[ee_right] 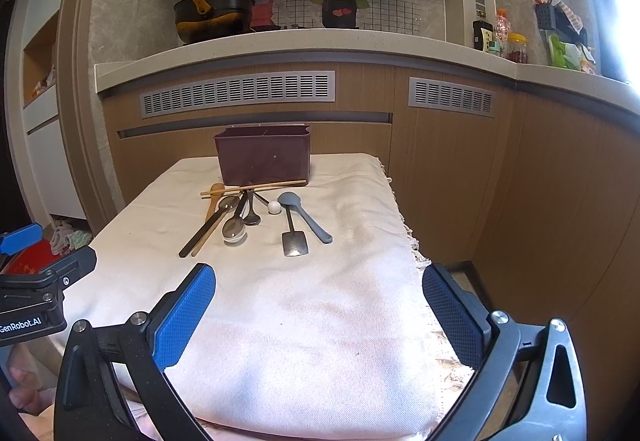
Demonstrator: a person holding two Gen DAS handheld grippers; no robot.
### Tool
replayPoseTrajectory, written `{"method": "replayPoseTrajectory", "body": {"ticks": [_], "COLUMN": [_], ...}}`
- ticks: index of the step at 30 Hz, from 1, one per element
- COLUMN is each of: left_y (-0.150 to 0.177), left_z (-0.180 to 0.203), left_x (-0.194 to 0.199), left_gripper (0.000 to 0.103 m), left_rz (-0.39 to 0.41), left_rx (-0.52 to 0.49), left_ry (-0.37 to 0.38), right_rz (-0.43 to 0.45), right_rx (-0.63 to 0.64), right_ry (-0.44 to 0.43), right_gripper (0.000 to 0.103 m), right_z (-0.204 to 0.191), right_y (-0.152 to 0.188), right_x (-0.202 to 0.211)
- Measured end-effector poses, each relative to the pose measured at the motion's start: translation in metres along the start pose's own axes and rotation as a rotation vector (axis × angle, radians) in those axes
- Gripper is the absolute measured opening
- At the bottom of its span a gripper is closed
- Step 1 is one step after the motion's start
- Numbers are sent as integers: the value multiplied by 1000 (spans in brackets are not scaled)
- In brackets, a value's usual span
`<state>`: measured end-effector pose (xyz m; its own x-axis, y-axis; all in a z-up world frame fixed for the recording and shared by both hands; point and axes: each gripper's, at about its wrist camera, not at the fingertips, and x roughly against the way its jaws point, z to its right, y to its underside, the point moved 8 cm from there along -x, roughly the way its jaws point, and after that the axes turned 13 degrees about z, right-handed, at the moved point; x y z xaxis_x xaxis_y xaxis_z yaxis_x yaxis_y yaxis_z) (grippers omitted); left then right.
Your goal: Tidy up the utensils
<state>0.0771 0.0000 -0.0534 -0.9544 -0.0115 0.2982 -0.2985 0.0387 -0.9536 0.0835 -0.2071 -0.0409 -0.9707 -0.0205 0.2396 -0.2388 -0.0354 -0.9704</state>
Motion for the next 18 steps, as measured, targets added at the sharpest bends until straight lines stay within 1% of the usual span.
{"method": "replayPoseTrajectory", "body": {"ticks": [12, 18], "left_y": [1, -4], "left_z": [0, 4], "left_x": [0, -13], "left_gripper": [103, 103], "left_rz": [-5, -38], "left_rx": [-3, -13], "left_ry": [1, 41], "right_rz": [-12, -16], "right_rx": [-1, 15], "right_ry": [-6, -5], "right_gripper": [103, 103], "right_z": [0, 2], "right_y": [2, -4], "right_x": [-3, -17]}}
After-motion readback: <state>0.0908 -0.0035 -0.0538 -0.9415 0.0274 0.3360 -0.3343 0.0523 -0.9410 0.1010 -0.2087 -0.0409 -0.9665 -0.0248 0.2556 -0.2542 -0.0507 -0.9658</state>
